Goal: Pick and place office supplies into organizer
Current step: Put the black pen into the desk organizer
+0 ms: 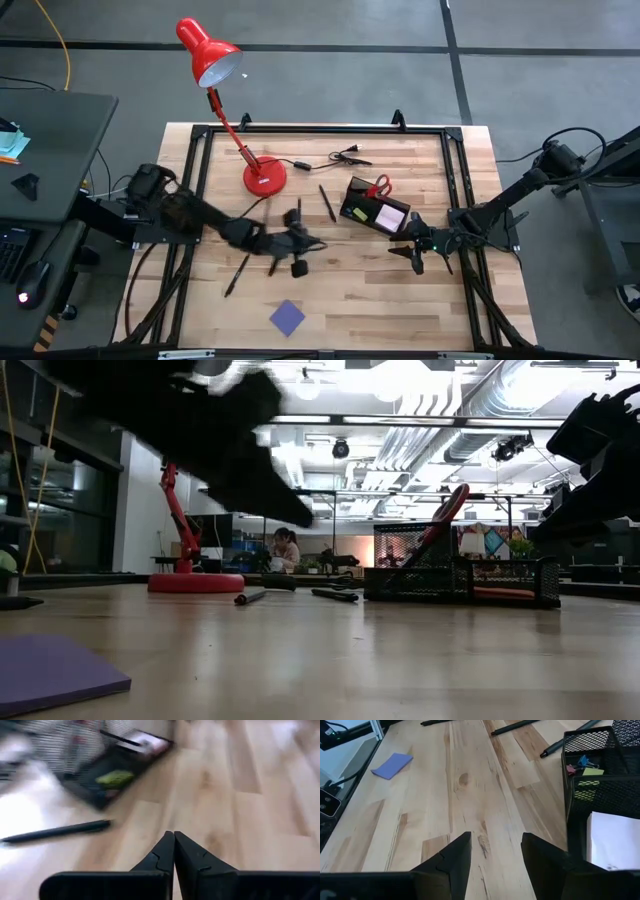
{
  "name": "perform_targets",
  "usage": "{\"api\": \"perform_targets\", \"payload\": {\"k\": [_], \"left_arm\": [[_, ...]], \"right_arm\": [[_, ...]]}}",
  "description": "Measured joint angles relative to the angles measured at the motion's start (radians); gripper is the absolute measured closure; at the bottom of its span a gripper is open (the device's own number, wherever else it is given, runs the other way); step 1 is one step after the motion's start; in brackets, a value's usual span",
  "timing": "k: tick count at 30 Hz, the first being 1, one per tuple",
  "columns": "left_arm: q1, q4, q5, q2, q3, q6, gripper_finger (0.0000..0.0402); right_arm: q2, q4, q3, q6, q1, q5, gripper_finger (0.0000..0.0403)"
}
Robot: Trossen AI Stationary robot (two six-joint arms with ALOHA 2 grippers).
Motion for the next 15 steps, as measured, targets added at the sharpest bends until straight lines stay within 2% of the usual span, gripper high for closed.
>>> {"api": "perform_targets", "payload": {"k": [1, 6, 10, 15], "left_arm": [[-0.021, 0.059, -0.048, -0.022, -0.045, 0.002, 0.0401], [-0.108, 0.41, -0.162, -0.138, -0.275, 0.016, 0.0401], [-0.163, 0.41, -0.163, -0.265, -0.389, -0.016, 0.0401], [-0.195, 0.364, -0.132, -0.366, -0.459, -0.058, 0.0401]], "right_arm": [[0.0, -0.001, 0.0, 0.0, 0.0, 0.0, 0.0238], [0.0, -0.007, 0.0, 0.0, 0.0, 0.001, 0.0243], [0.0, -0.01, 0.0, 0.0, 0.0, 0.001, 0.0247], [0.0, -0.01, 0.0, 0.0, 0.0, 0.001, 0.0242]]}}
